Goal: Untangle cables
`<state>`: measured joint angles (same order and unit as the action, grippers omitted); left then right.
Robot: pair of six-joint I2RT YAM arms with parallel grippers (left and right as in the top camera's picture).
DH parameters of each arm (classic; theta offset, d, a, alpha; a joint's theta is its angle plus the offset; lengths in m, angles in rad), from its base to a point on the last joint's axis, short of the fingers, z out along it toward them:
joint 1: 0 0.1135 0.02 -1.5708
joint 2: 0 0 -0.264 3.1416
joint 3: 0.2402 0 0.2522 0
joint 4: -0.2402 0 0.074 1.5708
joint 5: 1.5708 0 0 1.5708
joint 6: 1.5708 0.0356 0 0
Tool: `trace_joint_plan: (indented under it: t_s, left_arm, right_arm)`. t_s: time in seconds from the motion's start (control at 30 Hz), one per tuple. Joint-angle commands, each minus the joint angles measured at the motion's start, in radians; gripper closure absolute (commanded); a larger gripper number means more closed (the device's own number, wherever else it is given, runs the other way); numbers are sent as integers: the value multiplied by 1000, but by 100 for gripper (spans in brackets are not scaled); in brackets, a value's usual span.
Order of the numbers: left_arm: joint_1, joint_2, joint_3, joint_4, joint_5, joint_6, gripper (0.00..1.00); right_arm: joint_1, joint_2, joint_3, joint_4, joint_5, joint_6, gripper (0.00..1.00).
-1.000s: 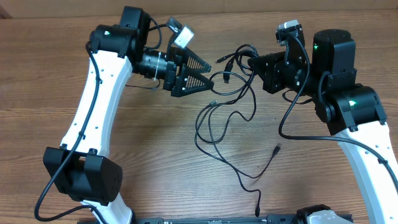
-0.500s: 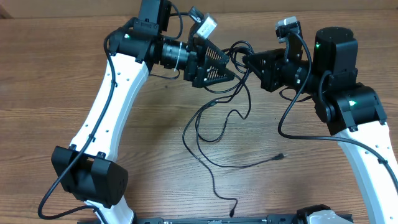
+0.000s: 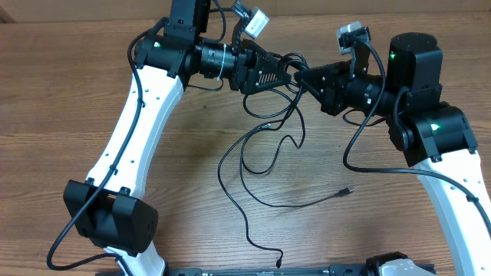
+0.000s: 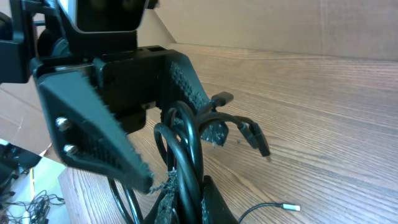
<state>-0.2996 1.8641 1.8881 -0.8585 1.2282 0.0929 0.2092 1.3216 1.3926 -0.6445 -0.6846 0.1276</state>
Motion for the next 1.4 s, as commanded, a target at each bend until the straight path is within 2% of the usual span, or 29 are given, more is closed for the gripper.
trace_joint_plan:
  t_s: [0.0,0.07,0.17,0.3,0.43,0.6,0.73,0.77,0.83,1.1,1.37]
  left_arm:
    - [-2,-28,20,10,0,-4,52]
    - [-2,-28,20,11,0,-4,58]
    - [-2,-28,20,10,0,-5,59]
    - [-3,-28,20,11,2,-27,44]
    - [-3,-28,20,33,3,-54,42]
    - [-3,-28,20,48,3,-75,60]
    - [-6,-28,20,48,3,-75,67]
    - [-8,-28,20,48,3,-75,73]
    - [-10,-28,20,48,3,-74,96]
    - [-9,-28,20,43,3,-74,96]
    - [-2,-28,20,1,-18,-74,96]
  right_arm:
    - [-1,-3,23,10,-55,6,96]
    - [-1,-3,23,8,-55,6,96]
    - [-1,-3,23,9,-67,6,96]
    - [1,-2,23,7,-81,5,96]
    - [20,-1,23,8,-80,3,96]
    - [27,-1,23,10,-76,2,96]
    - [27,2,23,8,-76,-1,96]
    - [27,4,23,8,-77,-1,96]
    - [27,9,23,8,-77,-1,96]
    - [26,16,23,6,-51,-1,96]
    - [25,16,23,-74,162,-7,96]
